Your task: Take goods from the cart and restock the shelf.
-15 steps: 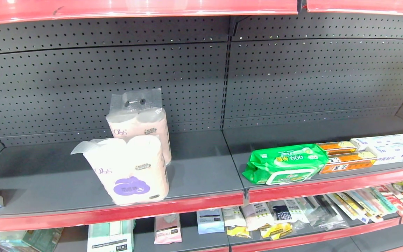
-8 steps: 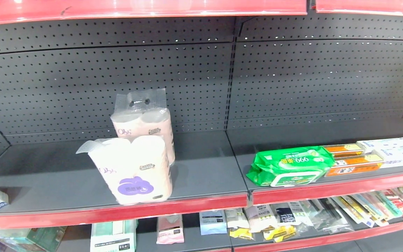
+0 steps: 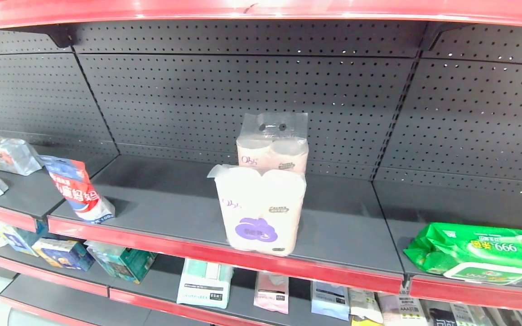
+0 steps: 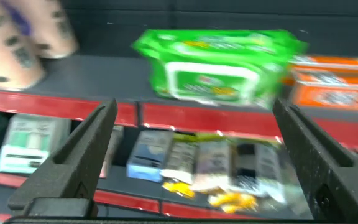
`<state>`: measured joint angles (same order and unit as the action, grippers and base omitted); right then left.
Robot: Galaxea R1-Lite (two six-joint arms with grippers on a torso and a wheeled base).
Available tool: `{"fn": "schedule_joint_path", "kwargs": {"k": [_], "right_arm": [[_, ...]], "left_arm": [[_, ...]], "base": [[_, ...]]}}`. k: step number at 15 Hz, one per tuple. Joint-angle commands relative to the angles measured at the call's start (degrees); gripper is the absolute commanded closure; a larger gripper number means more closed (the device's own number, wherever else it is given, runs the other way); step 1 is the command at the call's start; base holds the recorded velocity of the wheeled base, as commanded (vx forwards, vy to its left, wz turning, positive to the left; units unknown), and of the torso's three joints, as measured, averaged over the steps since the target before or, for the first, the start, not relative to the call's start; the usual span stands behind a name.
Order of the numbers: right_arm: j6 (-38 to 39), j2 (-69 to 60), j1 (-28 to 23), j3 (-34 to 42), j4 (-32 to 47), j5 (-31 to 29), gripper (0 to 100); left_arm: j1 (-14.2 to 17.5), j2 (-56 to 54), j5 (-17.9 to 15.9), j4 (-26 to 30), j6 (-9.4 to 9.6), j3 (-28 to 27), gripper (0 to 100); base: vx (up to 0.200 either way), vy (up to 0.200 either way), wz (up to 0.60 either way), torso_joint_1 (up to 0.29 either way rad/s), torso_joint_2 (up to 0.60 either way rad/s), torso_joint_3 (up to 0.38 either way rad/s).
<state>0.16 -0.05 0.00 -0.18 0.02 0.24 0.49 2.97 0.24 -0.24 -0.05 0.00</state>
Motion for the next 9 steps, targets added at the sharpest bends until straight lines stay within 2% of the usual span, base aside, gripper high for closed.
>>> {"fn": "schedule_joint_path", "kwargs": {"k": [1,5,9], "right_arm": [[0.0,0.0,0.0,0.0,0.0,0.0,0],[0.1,0.0,0.0,0.0,0.0,-0.1,0],[0.1,0.0,-0.1,0.0,0.0,-0.1,0]], "left_arm": [[-0.8,-2.4,0.0,0.0,-0.04,0.0,0],[-0.8,-2.9,0.0,0.0,0.05,0.0,0],[-0.8,-2.9,2.5,0.0,0.14,0.0,0]], "base": [[0.000,0.000,0.00,0.000,0.00,0.000],[0.000,0.000,0.00,0.000,0.00,0.000],[0.000,0.000,0.00,0.000,0.00,0.000]]}}
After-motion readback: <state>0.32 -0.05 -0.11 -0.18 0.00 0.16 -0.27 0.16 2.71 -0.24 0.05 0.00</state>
